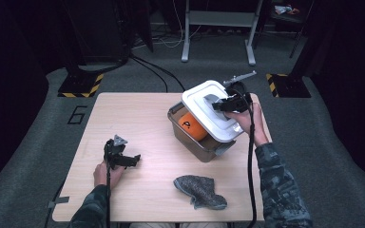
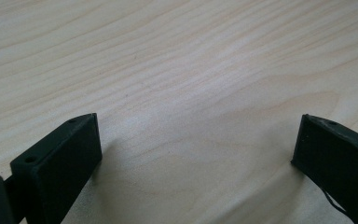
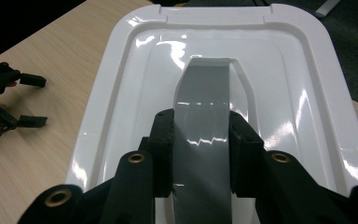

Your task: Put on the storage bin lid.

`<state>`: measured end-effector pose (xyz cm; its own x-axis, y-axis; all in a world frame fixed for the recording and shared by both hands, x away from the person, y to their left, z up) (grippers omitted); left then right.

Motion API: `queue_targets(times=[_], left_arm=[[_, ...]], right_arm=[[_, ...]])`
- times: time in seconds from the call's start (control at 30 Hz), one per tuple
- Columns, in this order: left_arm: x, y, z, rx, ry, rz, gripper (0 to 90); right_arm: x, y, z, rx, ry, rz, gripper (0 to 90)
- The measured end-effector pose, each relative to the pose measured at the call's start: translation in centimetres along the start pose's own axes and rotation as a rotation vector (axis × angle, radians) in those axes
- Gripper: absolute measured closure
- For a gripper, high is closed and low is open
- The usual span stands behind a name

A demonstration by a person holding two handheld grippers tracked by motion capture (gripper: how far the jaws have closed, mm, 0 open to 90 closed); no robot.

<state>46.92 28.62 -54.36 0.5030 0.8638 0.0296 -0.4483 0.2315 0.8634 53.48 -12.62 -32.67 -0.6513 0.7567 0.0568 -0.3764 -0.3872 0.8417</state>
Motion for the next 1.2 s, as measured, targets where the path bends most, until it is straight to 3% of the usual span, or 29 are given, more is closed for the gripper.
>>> queue_targets(times=[0.57, 0.93, 1.2], left_arm=[[0.0, 0.0, 0.0, 0.001, 0.003, -0.001, 0.6], [0.0, 0.0, 0.0, -0.001, 0.005, -0.001, 0.6], [0.0, 0.0, 0.0, -0.001, 0.006, -0.001, 0.6]], right_arm=[[1.6, -3.2, 0.4, 0.036, 0.023, 0.048, 66.8], [2.4, -5.5, 0.5, 0.067, 0.048, 0.046, 66.8], [2.2, -6.7, 0.3, 0.080, 0.036, 0.049, 66.8]])
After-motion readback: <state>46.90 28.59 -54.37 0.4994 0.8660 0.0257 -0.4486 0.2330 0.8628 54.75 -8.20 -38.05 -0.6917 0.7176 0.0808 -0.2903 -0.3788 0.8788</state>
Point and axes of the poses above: each handheld gripper's, and its own axes: y roughly backward along the jaws, z roughly out of its top, x roughly to its left, the point moved 2 cm from there along -y, roughly forward along the jaws, and after that the axes turned 15 degrees about x, right-handed, at the moved point
